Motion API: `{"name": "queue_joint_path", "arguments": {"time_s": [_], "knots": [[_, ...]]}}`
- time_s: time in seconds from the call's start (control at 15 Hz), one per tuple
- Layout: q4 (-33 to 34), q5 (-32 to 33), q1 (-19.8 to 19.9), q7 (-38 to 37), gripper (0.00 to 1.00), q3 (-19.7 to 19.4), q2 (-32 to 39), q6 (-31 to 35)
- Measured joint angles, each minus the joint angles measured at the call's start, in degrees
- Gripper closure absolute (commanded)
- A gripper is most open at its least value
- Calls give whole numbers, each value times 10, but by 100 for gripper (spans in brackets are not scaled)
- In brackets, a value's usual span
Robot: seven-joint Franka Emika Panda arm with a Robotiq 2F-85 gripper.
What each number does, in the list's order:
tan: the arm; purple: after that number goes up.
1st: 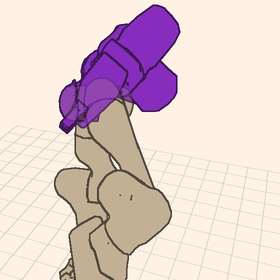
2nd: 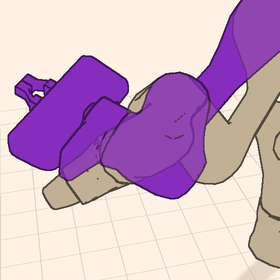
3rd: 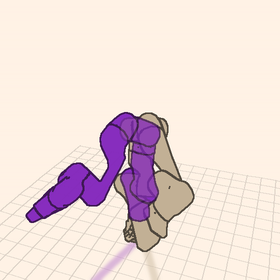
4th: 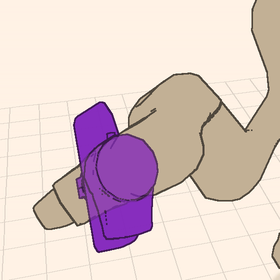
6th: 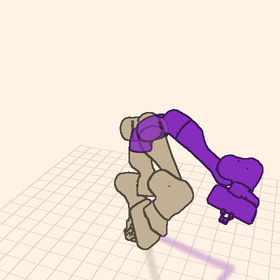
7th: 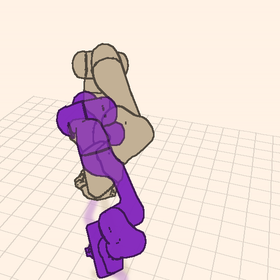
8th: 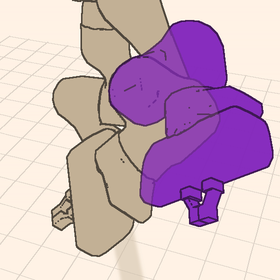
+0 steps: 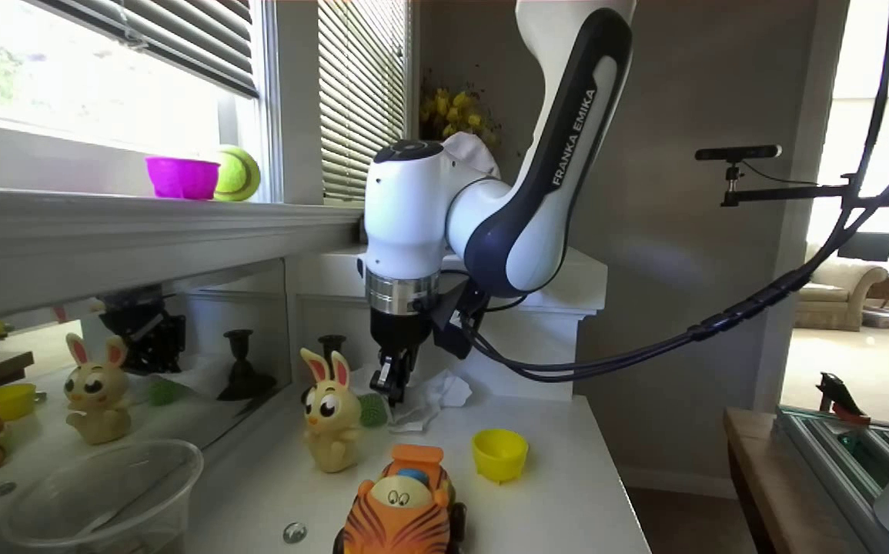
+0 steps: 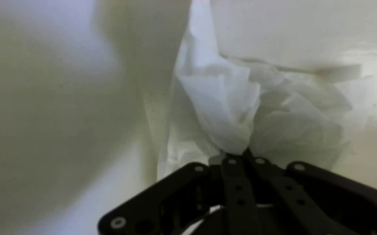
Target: Use the paper towel to clean the surface
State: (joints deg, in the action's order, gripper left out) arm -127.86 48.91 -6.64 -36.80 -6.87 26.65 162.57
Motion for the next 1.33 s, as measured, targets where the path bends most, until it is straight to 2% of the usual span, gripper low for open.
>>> {"name": "queue_joint_path", "arguments": {"time_s": [0.4,1.33], "knots": [[24,7,-8,-25,100,-11,14,1],[23,5,-9,-28,100,-12,13,0]]}}
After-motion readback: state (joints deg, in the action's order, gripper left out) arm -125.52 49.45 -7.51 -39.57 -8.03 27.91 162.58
